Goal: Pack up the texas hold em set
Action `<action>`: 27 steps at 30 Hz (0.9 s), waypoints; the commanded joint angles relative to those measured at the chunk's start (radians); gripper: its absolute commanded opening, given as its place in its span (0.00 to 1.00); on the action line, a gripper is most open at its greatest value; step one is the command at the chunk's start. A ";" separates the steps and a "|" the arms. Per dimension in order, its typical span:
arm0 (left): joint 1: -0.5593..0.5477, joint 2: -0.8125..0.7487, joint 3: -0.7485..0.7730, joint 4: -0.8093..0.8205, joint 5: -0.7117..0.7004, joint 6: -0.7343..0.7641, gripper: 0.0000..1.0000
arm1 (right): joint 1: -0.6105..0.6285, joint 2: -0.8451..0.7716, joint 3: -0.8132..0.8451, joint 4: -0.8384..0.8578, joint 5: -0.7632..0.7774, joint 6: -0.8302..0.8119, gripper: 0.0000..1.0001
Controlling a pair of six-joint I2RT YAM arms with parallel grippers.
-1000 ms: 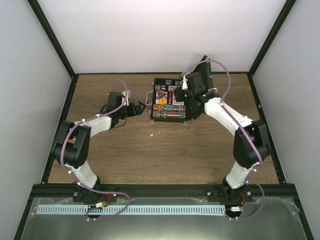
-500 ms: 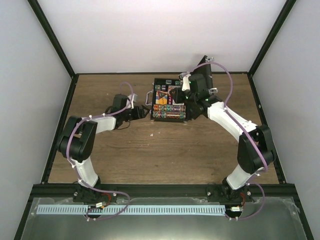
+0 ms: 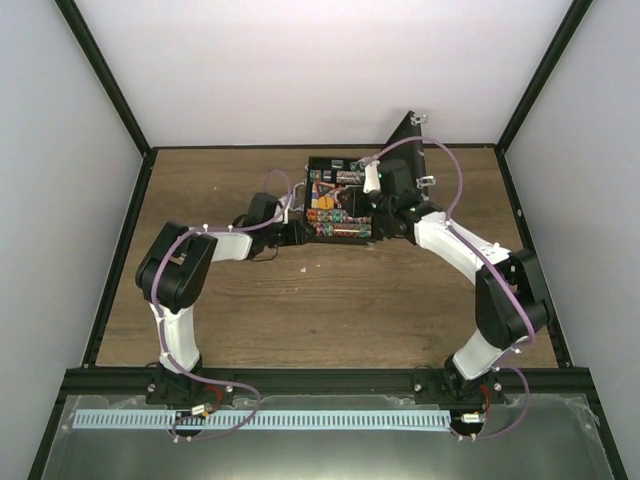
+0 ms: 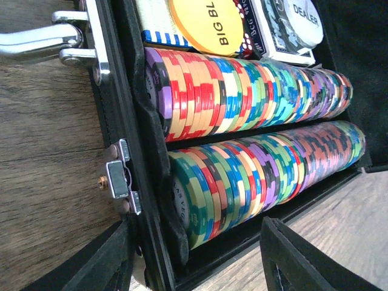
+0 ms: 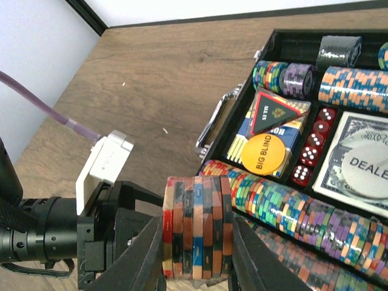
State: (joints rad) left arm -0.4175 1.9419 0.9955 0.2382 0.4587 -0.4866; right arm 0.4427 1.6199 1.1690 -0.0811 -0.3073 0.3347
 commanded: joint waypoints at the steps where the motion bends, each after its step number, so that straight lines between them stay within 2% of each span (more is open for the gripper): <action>1: -0.067 -0.026 -0.006 0.022 -0.013 0.020 0.58 | 0.001 -0.072 -0.028 0.065 -0.008 0.003 0.01; 10: -0.258 -0.058 -0.040 0.068 -0.063 -0.033 0.58 | 0.001 -0.178 -0.090 -0.037 0.252 -0.112 0.01; 16: -0.295 -0.142 -0.071 0.092 -0.059 -0.028 0.60 | 0.001 -0.135 -0.049 -0.045 0.233 -0.182 0.01; 18: -0.288 -0.200 -0.101 0.055 -0.099 -0.005 0.62 | 0.000 -0.077 0.014 -0.066 0.213 -0.209 0.01; 22: -0.215 -0.337 -0.139 -0.129 -0.219 0.037 0.71 | 0.001 0.089 0.178 -0.147 0.225 -0.270 0.01; 24: -0.139 -0.406 -0.134 -0.223 -0.235 0.059 0.81 | 0.005 0.164 0.257 -0.193 0.224 -0.333 0.01; 27: -0.011 -0.515 -0.084 -0.381 -0.253 0.123 0.96 | 0.023 0.270 0.370 -0.251 0.314 -0.392 0.01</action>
State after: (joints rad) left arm -0.5632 1.5417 0.8700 0.0837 0.2783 -0.4465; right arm 0.4488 1.8030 1.3991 -0.2466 -0.0788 0.0597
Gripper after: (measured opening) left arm 0.890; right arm 0.215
